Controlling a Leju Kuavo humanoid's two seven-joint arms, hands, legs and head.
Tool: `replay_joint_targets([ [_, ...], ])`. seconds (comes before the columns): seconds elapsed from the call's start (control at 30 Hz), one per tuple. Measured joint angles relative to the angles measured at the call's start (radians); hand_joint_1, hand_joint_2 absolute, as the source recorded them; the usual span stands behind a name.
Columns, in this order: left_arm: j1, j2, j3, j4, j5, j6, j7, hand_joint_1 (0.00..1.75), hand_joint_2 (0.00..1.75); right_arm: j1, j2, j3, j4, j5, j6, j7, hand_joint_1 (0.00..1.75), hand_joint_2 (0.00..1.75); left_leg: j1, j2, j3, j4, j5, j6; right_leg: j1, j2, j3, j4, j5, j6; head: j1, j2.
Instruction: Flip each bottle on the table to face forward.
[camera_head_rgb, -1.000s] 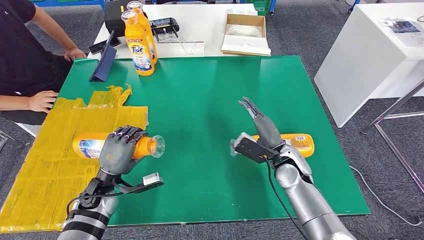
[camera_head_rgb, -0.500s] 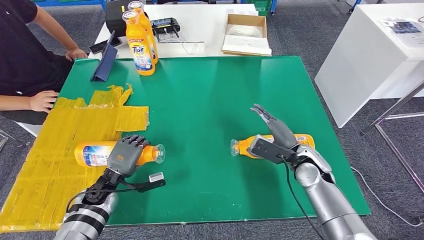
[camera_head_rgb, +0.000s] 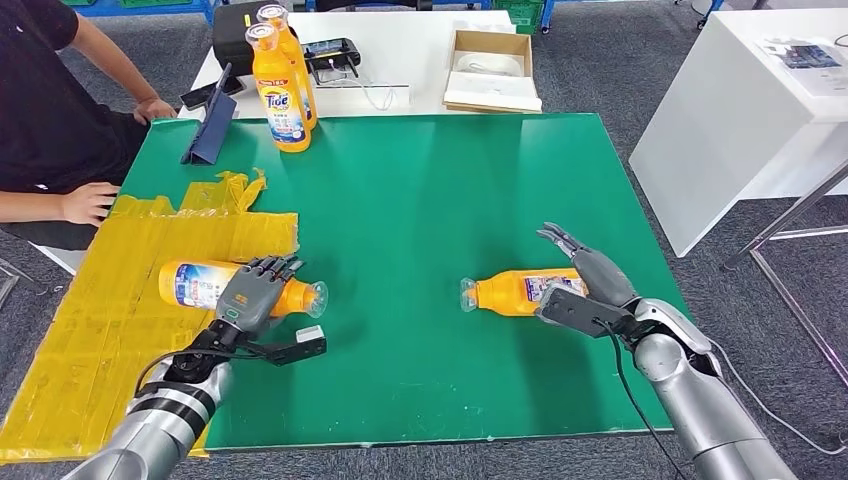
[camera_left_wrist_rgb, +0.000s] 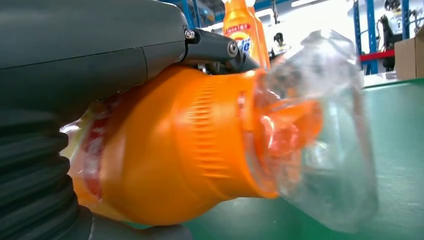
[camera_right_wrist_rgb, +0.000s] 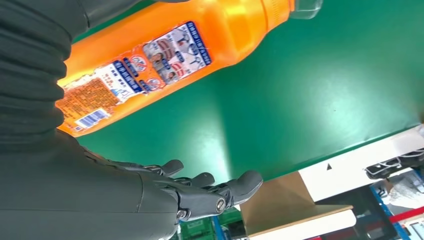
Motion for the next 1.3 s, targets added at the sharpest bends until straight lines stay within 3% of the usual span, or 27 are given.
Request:
replay_joint_targets([
  [0.47, -0.054, 0.035, -0.002, 0.027, 0.187, -0.115, -0.110, 0.00, 1.75, 0.034, -0.020, -0.002, 0.001, 0.019, -0.018, 0.000, 0.00, 1.75, 0.000, 0.000, 0.000, 0.000, 0.001, 0.000, 0.000, 0.000, -0.001, 0.002, 0.000, 0.000, 0.000, 0.000],
  [0.6, -0.045, 0.027, 0.020, -0.013, 0.419, -0.221, -0.236, 0.00, 1.75, 0.035, -0.027, -0.004, 0.001, 0.023, -0.009, 0.001, 0.00, 1.75, -0.001, 0.000, 0.000, 0.000, 0.001, 0.000, -0.001, 0.000, -0.001, 0.002, 0.000, 0.000, 0.000, 0.000],
  [0.73, -0.030, 0.017, 0.056, -0.087, 0.625, -0.358, -0.329, 0.00, 0.00, 0.034, -0.036, -0.004, 0.001, 0.023, -0.004, 0.002, 0.00, 1.75, -0.001, 0.000, -0.001, 0.000, 0.001, 0.000, -0.001, 0.000, -0.002, 0.002, 0.000, 0.000, 0.000, 0.000],
  [0.8, -0.017, 0.015, 0.072, -0.132, 0.734, -0.454, -0.346, 0.00, 0.00, 0.032, -0.037, -0.004, 0.002, 0.024, -0.001, 0.002, 0.00, 1.75, -0.001, 0.000, -0.001, 0.000, 0.001, 0.000, -0.001, 0.000, -0.002, 0.002, 0.000, 0.000, 0.000, 0.000],
  [0.9, 0.014, 0.008, 0.105, -0.237, 1.086, -0.722, -0.364, 0.00, 0.00, 0.013, -0.034, -0.001, 0.015, 0.037, -0.002, 0.003, 0.00, 1.75, -0.001, 0.001, -0.003, 0.000, 0.001, 0.000, -0.001, 0.000, -0.004, 0.002, 0.000, 0.000, 0.000, 0.000],
  [0.97, 0.021, -0.002, 0.135, -0.291, 1.268, -0.850, -0.363, 0.00, 0.00, -0.012, -0.026, 0.003, 0.035, 0.053, -0.006, 0.006, 0.00, 1.75, -0.001, 0.001, -0.003, 0.000, 0.001, 0.000, -0.001, 0.000, -0.004, 0.002, 0.000, 0.000, 0.000, 0.000],
  [1.13, 0.036, -0.043, 0.199, -0.392, 1.351, -0.979, -0.340, 0.00, 0.00, -0.083, 0.011, 0.017, 0.123, 0.092, -0.018, 0.019, 0.00, 1.75, -0.001, 0.000, -0.003, 0.000, 0.001, 0.000, -0.001, 0.000, -0.004, 0.002, 0.000, 0.000, 0.000, 0.000],
  [1.3, 0.043, -0.084, 0.206, -0.444, 1.395, -1.009, -0.315, 0.00, 0.00, -0.166, 0.053, 0.037, 0.246, 0.128, -0.018, 0.026, 0.00, 1.75, -0.001, 0.000, -0.003, 0.000, 0.001, 0.000, -0.002, 0.000, -0.003, 0.002, 0.000, 0.000, 0.000, 0.000],
])
